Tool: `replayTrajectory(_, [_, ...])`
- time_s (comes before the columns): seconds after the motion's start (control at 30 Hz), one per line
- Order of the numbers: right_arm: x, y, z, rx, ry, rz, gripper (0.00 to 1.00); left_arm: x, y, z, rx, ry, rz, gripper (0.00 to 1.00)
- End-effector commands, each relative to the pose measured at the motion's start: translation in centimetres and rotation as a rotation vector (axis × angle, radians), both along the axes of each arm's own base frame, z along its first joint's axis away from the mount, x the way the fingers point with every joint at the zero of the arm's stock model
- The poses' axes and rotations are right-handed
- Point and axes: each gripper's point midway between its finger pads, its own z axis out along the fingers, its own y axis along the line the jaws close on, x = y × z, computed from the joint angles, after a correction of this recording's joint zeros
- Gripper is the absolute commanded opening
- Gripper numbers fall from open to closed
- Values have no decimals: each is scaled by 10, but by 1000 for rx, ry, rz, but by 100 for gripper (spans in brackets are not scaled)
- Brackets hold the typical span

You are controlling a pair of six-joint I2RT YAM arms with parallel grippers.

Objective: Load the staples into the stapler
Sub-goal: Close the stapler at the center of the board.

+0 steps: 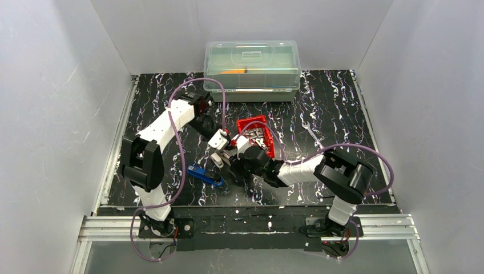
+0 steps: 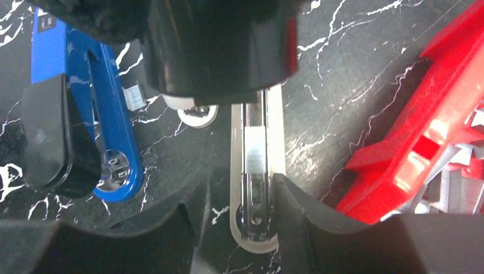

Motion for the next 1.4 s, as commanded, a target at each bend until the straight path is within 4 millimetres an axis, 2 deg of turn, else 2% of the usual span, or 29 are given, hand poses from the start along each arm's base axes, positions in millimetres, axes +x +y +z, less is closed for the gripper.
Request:
replayTrajectory(0.0, [-17, -14, -9, -21, 43, 16, 58, -13, 4, -6, 7, -8, -77, 3])
replayTrajectory(0.1, [-18, -19, 4, -6, 24, 11, 68, -15, 4, -4, 6, -6, -73, 5])
replayTrajectory(0.17, [-17, -23, 14, 0, 10, 3, 70, -16, 4, -3, 4, -8, -73, 9])
replayTrajectory(0.2, [-18, -26, 19, 4, 4, -2, 71, -16, 4, -1, 3, -9, -70, 15])
replayTrajectory(0.3, [-19, -32, 35, 23, -11, -15, 71, -16, 3, 2, -1, -11, -56, 23])
replayTrajectory(0.37, [-20, -35, 43, 33, -14, -22, 71, -13, 0, 3, -16, -21, -44, 41])
replayTrajectory(0.4, [-21, -36, 46, 38, -13, -25, 71, -12, -2, 5, -26, -23, -41, 45])
replayTrajectory(0.63, [-26, -49, 52, 42, 3, -52, 71, -3, -10, 15, -67, -61, -41, 61])
replayTrajectory(0.77, [-26, -57, 62, 45, -5, -78, 70, 4, -12, 22, -72, -68, -4, 64])
replayTrajectory(0.8, [-25, -59, 65, 45, -9, -87, 70, 7, -12, 24, -67, -63, 25, 70])
replayTrajectory(0.83, [-24, -62, 69, 42, -14, -98, 71, 10, -12, 27, -60, -51, 66, 89])
replayTrajectory(0.87, [-23, -65, 72, 39, -20, -110, 71, 16, -12, 30, -55, -37, 114, 97])
replayTrajectory(0.93, [-21, -70, 79, 30, -29, -132, 75, 30, -13, 37, -52, 13, 235, 98])
replayTrajectory(1.0, [-17, -74, 86, 20, -39, -159, 81, 48, -9, 48, -45, 133, 425, 98])
replayTrajectory(1.03, [-14, -76, 88, 10, -40, -174, 95, 57, -5, 53, -44, 187, 510, 98])
replayTrajectory(1.07, [-10, -78, 94, 4, -44, -189, 98, 67, -1, 60, -51, 233, 591, 98])
replayTrajectory(1.13, [0, -83, 106, -1, -60, -231, 98, 87, 10, 72, -69, 342, 780, 98])
replayTrajectory(1.2, [13, -92, 119, 0, -82, -284, 98, 105, 31, 79, -85, 451, 993, 98])
replayTrajectory(1.3, [42, -124, 135, -14, -106, -437, 98, 114, 66, 83, -157, 584, 1236, 98])
replayTrajectory(1.37, [63, -152, 143, -7, -116, -563, 98, 116, 91, 79, -214, 640, 1389, 98])
